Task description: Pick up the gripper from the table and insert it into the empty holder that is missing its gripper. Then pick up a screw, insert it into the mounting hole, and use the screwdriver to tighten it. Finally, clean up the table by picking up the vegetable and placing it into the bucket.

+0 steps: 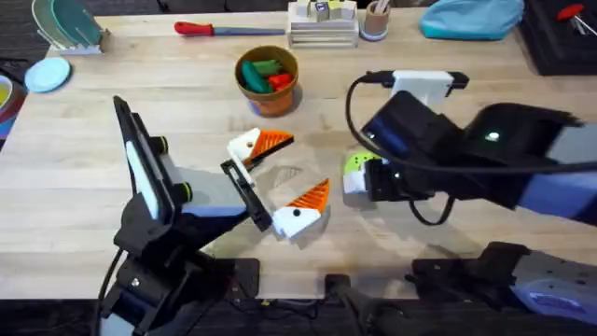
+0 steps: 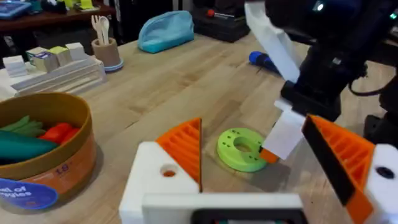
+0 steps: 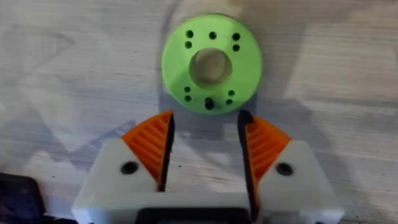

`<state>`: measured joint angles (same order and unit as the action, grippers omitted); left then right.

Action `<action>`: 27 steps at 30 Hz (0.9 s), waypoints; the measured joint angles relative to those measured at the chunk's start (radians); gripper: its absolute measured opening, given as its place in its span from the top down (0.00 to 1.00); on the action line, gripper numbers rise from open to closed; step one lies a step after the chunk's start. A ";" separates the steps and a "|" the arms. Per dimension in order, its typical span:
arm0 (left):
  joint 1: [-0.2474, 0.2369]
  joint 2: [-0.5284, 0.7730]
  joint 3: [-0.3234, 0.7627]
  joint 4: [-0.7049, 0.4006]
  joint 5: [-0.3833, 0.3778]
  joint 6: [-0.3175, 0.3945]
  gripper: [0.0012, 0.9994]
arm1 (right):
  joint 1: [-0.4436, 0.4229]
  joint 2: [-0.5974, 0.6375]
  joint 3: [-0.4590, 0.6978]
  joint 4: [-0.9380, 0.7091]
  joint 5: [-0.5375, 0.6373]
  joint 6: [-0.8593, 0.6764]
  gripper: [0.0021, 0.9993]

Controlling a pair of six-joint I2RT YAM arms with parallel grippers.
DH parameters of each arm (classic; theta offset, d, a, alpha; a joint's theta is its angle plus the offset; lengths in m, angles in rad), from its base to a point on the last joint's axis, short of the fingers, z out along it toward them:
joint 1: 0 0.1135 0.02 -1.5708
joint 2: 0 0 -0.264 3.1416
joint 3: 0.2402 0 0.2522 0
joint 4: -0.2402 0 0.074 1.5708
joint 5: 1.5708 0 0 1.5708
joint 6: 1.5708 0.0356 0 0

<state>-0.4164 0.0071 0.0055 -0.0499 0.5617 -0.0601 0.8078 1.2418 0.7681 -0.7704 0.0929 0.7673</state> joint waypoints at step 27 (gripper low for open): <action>0.000 0.000 0.000 0.000 0.000 0.000 0.01 | 0.000 0.030 0.000 0.100 0.070 -0.001 0.59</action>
<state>-0.4164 0.0071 0.0055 -0.0502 0.5615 -0.0601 0.8078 1.2716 0.7677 -0.6701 0.1632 0.7665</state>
